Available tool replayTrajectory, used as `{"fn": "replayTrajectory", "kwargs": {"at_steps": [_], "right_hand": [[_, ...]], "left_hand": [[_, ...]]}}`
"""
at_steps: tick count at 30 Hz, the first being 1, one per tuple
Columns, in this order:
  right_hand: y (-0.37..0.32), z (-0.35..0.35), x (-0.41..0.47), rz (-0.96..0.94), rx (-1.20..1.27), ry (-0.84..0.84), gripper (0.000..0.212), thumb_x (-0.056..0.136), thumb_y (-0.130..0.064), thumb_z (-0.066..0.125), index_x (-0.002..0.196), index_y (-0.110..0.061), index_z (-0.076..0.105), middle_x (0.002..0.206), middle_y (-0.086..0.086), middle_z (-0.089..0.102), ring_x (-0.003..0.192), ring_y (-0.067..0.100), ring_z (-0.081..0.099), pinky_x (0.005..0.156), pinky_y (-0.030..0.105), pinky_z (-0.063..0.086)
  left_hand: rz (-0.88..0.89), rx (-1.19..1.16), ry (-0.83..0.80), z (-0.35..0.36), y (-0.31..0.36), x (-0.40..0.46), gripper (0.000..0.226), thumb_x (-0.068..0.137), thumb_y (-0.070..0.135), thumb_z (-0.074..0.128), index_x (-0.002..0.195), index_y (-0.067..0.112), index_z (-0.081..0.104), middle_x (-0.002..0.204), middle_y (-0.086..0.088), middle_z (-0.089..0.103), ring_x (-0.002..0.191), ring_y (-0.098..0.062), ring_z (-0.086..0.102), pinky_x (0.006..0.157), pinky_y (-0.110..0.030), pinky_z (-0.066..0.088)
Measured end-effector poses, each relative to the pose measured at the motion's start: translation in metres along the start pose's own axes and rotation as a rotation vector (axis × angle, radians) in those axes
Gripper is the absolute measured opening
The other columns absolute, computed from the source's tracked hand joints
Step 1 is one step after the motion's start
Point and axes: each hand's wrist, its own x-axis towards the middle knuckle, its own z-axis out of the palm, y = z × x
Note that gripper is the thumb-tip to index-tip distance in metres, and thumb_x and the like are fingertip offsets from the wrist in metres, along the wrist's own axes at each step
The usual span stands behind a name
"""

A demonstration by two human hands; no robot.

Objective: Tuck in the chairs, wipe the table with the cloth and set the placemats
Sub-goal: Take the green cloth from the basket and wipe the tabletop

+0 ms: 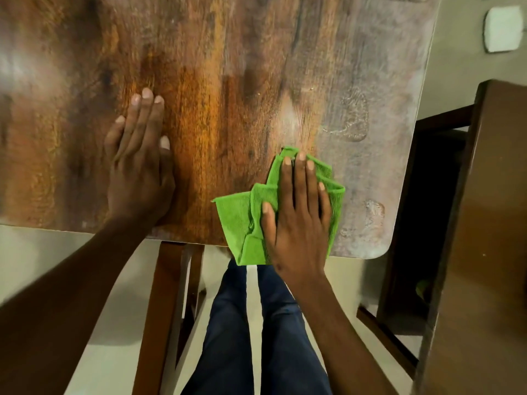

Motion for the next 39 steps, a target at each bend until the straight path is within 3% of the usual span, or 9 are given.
{"fn": "replayTrajectory", "kwargs": {"at_steps": [9, 14, 17, 20, 29, 35, 39], "right_hand": [[0.015, -0.011, 0.098, -0.019, 0.010, 0.137, 0.066, 0.111, -0.046, 0.029, 0.169, -0.016, 0.019, 0.177, 0.007, 0.016, 0.165, 0.020, 0.012, 0.132, 0.043, 0.015], [0.017, -0.007, 0.039, 0.079, 0.019, 0.078, 0.067, 0.112, -0.048, 0.024, 0.171, -0.021, 0.006, 0.179, 0.009, -0.002, 0.166, 0.023, -0.004, 0.134, 0.044, 0.006], [0.025, -0.002, 0.001, 0.092, 0.016, 0.023, 0.067, 0.112, -0.049, 0.023, 0.171, -0.023, 0.003, 0.179, 0.007, -0.005, 0.165, 0.022, -0.006, 0.134, 0.044, 0.007], [0.034, -0.002, -0.008, 0.065, 0.025, 0.007, 0.068, 0.112, -0.048, 0.026, 0.171, -0.023, 0.004, 0.179, 0.006, -0.004, 0.165, 0.020, -0.005, 0.134, 0.045, 0.010], [0.064, -0.018, 0.104, -0.066, -0.004, 0.114, 0.066, 0.112, -0.046, 0.027, 0.170, -0.020, 0.013, 0.178, 0.009, 0.009, 0.165, 0.022, 0.007, 0.133, 0.043, 0.011], [0.070, -0.014, 0.026, -0.002, 0.015, 0.010, 0.067, 0.113, -0.045, 0.027, 0.171, -0.021, 0.004, 0.179, 0.007, -0.004, 0.165, 0.020, -0.005, 0.133, 0.046, 0.010], [0.073, -0.008, -0.008, 0.017, 0.010, -0.015, 0.067, 0.111, -0.044, 0.030, 0.171, -0.021, 0.008, 0.179, 0.006, -0.001, 0.166, 0.021, -0.002, 0.133, 0.046, 0.014]], "left_hand": [[-0.033, 0.049, -0.059, 0.002, 0.005, 0.000, 0.058, 0.114, 0.023, 0.026, 0.170, 0.007, 0.020, 0.178, -0.014, 0.017, 0.167, -0.024, 0.011, 0.135, -0.043, 0.007], [-0.071, 0.116, -0.048, -0.006, 0.038, 0.000, 0.063, 0.111, 0.030, 0.020, 0.170, 0.009, 0.017, 0.178, -0.012, 0.016, 0.166, -0.026, 0.011, 0.135, -0.050, 0.008], [0.035, 0.091, -0.031, 0.015, 0.094, -0.005, 0.063, 0.108, 0.017, 0.032, 0.169, 0.006, 0.022, 0.177, -0.014, 0.021, 0.166, -0.027, 0.016, 0.134, -0.051, 0.013], [0.132, 0.056, -0.107, 0.044, 0.120, -0.015, 0.060, 0.110, 0.016, 0.032, 0.169, 0.007, 0.024, 0.177, -0.011, 0.021, 0.166, -0.023, 0.016, 0.133, -0.050, 0.017], [0.133, 0.000, -0.117, 0.051, 0.115, -0.016, 0.060, 0.113, 0.026, 0.031, 0.170, 0.009, 0.023, 0.178, -0.008, 0.021, 0.166, -0.019, 0.015, 0.133, -0.049, 0.016], [0.125, 0.005, -0.130, 0.051, 0.115, -0.016, 0.059, 0.113, 0.025, 0.026, 0.170, 0.009, 0.022, 0.178, -0.008, 0.019, 0.167, -0.019, 0.012, 0.133, -0.049, 0.016], [0.133, -0.001, -0.112, 0.051, 0.114, -0.016, 0.059, 0.113, 0.023, 0.028, 0.170, 0.009, 0.023, 0.178, -0.008, 0.019, 0.167, -0.020, 0.013, 0.133, -0.050, 0.016]]}}
